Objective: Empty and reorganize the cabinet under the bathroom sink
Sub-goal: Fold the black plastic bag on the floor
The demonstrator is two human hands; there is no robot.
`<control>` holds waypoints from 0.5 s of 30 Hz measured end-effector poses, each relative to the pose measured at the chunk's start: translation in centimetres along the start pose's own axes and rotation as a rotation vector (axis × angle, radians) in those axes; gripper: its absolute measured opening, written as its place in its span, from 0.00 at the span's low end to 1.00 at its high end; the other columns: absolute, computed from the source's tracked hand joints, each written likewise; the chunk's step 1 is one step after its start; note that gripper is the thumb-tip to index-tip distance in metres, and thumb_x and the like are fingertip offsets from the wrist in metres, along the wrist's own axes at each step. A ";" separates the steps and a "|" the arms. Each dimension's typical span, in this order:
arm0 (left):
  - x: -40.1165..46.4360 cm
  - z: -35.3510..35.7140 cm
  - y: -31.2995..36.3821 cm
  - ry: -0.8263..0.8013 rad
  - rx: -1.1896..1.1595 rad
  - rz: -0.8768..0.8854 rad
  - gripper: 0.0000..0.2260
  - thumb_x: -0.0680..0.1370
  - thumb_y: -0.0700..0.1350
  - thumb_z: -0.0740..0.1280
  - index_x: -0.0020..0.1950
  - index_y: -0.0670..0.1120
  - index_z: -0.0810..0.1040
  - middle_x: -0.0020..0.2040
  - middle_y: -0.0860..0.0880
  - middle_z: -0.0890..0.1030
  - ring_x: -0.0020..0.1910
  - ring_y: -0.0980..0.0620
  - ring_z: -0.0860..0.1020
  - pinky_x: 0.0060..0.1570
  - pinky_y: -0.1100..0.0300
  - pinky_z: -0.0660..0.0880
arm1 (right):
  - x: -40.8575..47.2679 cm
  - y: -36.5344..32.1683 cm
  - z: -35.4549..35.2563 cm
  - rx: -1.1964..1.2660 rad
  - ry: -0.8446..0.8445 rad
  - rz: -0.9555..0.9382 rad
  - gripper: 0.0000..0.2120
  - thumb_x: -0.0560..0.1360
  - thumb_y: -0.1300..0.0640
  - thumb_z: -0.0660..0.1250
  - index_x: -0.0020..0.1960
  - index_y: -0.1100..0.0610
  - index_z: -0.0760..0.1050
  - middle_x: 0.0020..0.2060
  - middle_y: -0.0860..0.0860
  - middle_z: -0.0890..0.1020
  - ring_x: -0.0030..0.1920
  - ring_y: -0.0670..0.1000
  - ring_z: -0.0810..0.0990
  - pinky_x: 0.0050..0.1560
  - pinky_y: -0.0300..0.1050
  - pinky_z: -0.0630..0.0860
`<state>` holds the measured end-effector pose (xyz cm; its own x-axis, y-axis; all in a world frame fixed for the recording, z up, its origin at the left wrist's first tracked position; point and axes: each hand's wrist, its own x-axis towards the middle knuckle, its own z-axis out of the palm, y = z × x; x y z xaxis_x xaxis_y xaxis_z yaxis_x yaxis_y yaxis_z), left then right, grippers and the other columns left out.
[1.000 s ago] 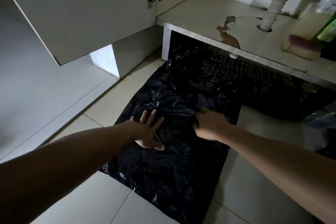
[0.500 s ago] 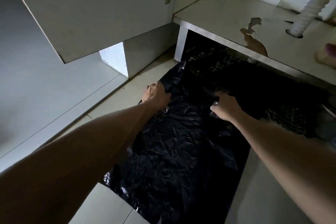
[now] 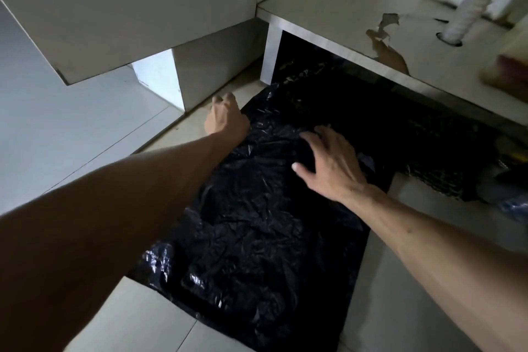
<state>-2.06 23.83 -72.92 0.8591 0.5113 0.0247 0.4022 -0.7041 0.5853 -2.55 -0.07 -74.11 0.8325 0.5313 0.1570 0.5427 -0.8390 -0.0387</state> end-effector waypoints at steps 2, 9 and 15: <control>-3.0 0.5 -1.1 -0.045 0.141 0.247 0.24 0.78 0.51 0.64 0.72 0.45 0.66 0.68 0.41 0.68 0.65 0.40 0.70 0.57 0.47 0.71 | -1.9 -1.8 0.1 0.017 -0.221 0.050 0.37 0.73 0.32 0.62 0.77 0.45 0.58 0.77 0.56 0.58 0.76 0.61 0.58 0.70 0.66 0.65; -12.3 -0.5 -8.8 -0.754 0.685 0.509 0.55 0.64 0.81 0.53 0.76 0.55 0.27 0.74 0.46 0.24 0.76 0.40 0.31 0.72 0.32 0.42 | -6.9 -4.7 -0.9 0.083 -0.913 0.361 0.60 0.62 0.21 0.66 0.76 0.34 0.28 0.76 0.52 0.25 0.76 0.69 0.32 0.73 0.75 0.51; -10.6 -2.8 -8.9 -0.930 0.878 0.497 0.67 0.55 0.78 0.67 0.74 0.54 0.24 0.73 0.45 0.23 0.75 0.39 0.30 0.70 0.29 0.45 | -7.7 -6.6 -1.4 -0.010 -0.990 0.318 0.62 0.62 0.21 0.66 0.76 0.37 0.25 0.76 0.57 0.26 0.76 0.73 0.34 0.72 0.73 0.51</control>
<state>-15.58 26.06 -76.11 0.7240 -0.1556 -0.6721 -0.2404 -0.9701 -0.0344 -12.69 1.22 -73.70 0.6581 0.1395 -0.7399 0.2848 -0.9558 0.0730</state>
